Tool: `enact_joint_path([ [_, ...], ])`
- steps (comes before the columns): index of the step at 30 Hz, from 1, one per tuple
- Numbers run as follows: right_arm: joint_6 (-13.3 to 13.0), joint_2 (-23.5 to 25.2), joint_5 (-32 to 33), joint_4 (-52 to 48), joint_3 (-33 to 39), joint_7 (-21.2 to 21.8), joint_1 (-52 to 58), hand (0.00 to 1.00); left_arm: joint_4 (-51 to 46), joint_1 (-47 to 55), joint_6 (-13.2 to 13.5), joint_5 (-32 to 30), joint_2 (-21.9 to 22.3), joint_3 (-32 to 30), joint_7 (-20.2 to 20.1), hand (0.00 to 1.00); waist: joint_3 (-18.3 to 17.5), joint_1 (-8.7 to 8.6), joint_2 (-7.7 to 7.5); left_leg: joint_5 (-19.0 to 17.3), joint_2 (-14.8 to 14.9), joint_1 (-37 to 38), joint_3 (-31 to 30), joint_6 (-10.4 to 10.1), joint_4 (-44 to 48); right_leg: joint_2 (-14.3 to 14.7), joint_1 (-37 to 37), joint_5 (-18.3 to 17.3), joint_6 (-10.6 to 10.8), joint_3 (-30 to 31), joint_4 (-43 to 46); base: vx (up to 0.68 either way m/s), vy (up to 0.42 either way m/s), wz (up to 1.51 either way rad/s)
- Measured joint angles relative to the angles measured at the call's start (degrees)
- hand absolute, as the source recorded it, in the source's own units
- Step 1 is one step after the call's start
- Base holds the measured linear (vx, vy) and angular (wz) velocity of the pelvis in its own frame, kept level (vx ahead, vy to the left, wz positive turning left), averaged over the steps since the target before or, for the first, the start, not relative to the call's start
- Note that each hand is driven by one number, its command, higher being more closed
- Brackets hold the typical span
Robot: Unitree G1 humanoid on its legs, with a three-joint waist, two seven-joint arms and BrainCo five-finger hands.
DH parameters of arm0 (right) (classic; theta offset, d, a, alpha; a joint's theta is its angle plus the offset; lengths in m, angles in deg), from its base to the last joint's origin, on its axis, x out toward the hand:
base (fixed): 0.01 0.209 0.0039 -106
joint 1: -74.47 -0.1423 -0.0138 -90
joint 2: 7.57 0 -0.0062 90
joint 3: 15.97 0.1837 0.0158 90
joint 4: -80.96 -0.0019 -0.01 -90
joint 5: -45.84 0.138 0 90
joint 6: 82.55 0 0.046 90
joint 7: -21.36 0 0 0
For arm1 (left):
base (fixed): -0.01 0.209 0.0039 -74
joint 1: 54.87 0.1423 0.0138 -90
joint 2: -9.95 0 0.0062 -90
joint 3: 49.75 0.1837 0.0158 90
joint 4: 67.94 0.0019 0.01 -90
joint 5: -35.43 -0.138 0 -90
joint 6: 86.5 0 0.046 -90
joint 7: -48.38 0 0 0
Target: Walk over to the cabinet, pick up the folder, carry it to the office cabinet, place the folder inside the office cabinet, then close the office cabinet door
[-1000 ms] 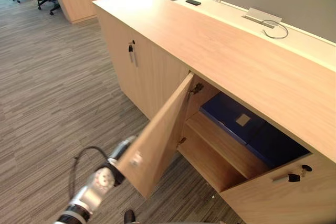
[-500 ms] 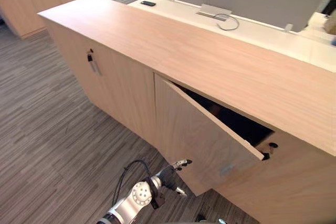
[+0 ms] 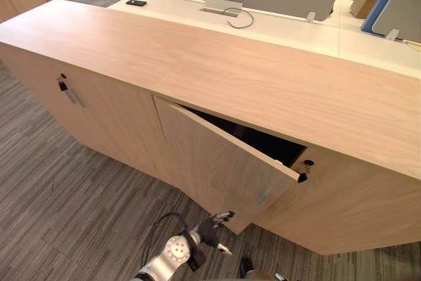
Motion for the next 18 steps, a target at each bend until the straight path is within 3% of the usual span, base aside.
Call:
enact_joint_path([
  [2,-0.01,0.18,0.03,-0.23,-0.06,-0.08,0.40,0.00,7.15,0.43,-0.66,-0.03,1.41,-5.74,2.41,0.00,-0.29,-0.04,-0.39,-1.13,1.98,-3.46,-2.80,2.52,7.90,0.30,0.55,-0.40,-0.53,0.06,0.15,0.05,-0.186,-0.01],
  [3,-0.05,-0.06,0.00,-0.48,-0.66,-0.15,0.55,0.00,11.17,0.56,-1.73,-0.04,2.27,-10.27,4.41,0.00,0.11,0.18,-0.22,-1.23,3.27,-6.20,-7.77,5.14,14.58,0.61,1.63,-0.96,-1.13,0.05,0.45,0.03,-0.172,0.03],
  [4,-0.07,-0.31,0.02,-0.56,-1.16,-0.22,0.55,0.00,12.46,0.60,-2.14,-0.03,2.64,-11.99,5.37,0.00,0.64,0.51,0.08,-0.96,3.74,-6.87,-10.16,5.85,17.32,0.92,2.34,-1.12,-1.40,0.22,0.44,0.02,-0.216,-0.23],
  [5,-0.12,-1.53,-0.12,-0.58,-3.34,-0.38,0.55,0.00,15.24,1.06,-2.82,0.32,3.75,-16.94,7.47,0.00,2.09,1.90,0.94,0.10,4.47,-7.82,-16.69,7.08,23.74,2.12,4.66,-1.59,-2.17,1.65,0.39,0.00,-0.184,-0.47],
  [6,-0.12,-2.35,-0.23,-0.53,-4.82,-0.53,0.55,0.00,16.82,1.91,-3.57,1.52,4.48,-20.59,9.25,0.00,2.43,2.67,1.02,1.88,4.42,-9.05,-21.08,6.73,27.93,2.67,5.57,-1.90,-2.66,2.81,0.29,0.02,-0.167,-0.81],
  [7,-0.10,-3.06,-0.23,-0.50,-5.58,-0.60,-0.14,0.00,18.49,3.16,-4.33,3.56,5.57,-24.55,11.13,0.00,2.34,3.93,1.15,0.61,2.54,-10.38,-26.26,4.60,32.93,2.38,6.59,-2.60,-3.78,5.54,0.10,0.05,-0.044,-0.80],
  [8,-0.10,-3.15,-0.24,-0.50,-5.55,-0.78,-0.67,0.00,18.84,3.77,-4.56,4.73,5.85,-25.76,11.66,0.00,2.47,4.49,1.06,-2.14,0.58,-10.57,-27.98,3.82,35.06,2.18,6.69,-2.75,-3.98,7.05,0.14,0.08,0.053,-0.97],
  [10,-0.10,-2.33,-0.15,-0.96,-5.58,-1.20,-1.90,0.00,19.02,4.76,-4.62,7.88,6.35,-30.08,12.56,0.00,3.02,5.13,0.95,-12.93,-6.19,-12.13,-31.00,3.47,39.10,2.15,8.36,-2.93,-4.14,10.11,0.03,0.11,0.128,-0.76],
  [11,-0.11,-2.41,-0.18,-1.56,-6.79,-1.36,-1.99,0.00,19.02,5.00,-4.61,8.18,6.94,-32.20,12.73,0.00,3.62,5.42,1.04,-15.21,-8.20,-12.43,-31.00,3.34,38.63,2.17,9.20,-3.21,-4.03,10.92,0.12,0.09,0.167,-0.46],
  [12,-0.13,-2.52,-0.23,-2.28,-7.67,-1.40,-2.00,0.00,18.83,4.93,-4.57,8.32,7.33,-33.69,12.80,0.00,4.29,5.53,1.04,-16.32,-9.37,-12.41,-31.12,3.45,37.78,2.17,10.00,-3.39,-3.80,11.41,0.18,0.05,0.208,-0.54],
  [14,-0.50,-2.52,-0.30,-3.94,-10.79,-1.47,-2.04,0.00,18.05,5.37,-4.54,9.02,8.84,-38.36,13.06,0.00,4.79,6.34,1.63,-16.64,-13.20,-11.37,-34.04,2.94,25.69,2.73,9.99,-4.66,-1.94,13.44,1.34,0.01,0.274,-0.59],
  [15,-0.70,-2.49,-0.39,-4.29,-11.76,-1.51,-2.25,0.00,17.78,5.43,-4.46,9.13,9.31,-39.50,13.11,0.00,5.22,6.80,1.85,-15.16,-13.66,-10.91,-35.02,4.60,24.07,3.15,10.05,-5.01,-1.42,14.08,1.77,0.01,0.257,-0.51],
  [17,-1.13,-0.68,-1.53,-4.49,-17.11,-1.52,-2.40,0.00,17.25,5.19,-3.96,9.18,9.01,-43.78,13.71,0.00,5.18,7.62,-1.43,-15.93,-16.94,-9.01,-34.12,5.28,21.14,0.28,10.46,-4.95,-1.16,13.77,1.86,0.07,0.226,-0.18],
  [18,-1.23,-0.51,-1.59,-4.48,-18.23,-1.48,-2.40,0.00,17.25,5.18,-3.81,9.18,9.08,-44.63,13.93,0.00,5.18,7.54,-1.80,-15.86,-17.49,-8.82,-34.06,5.95,20.76,-0.32,10.60,-4.95,-1.15,13.39,1.87,0.13,0.222,0.05],
])
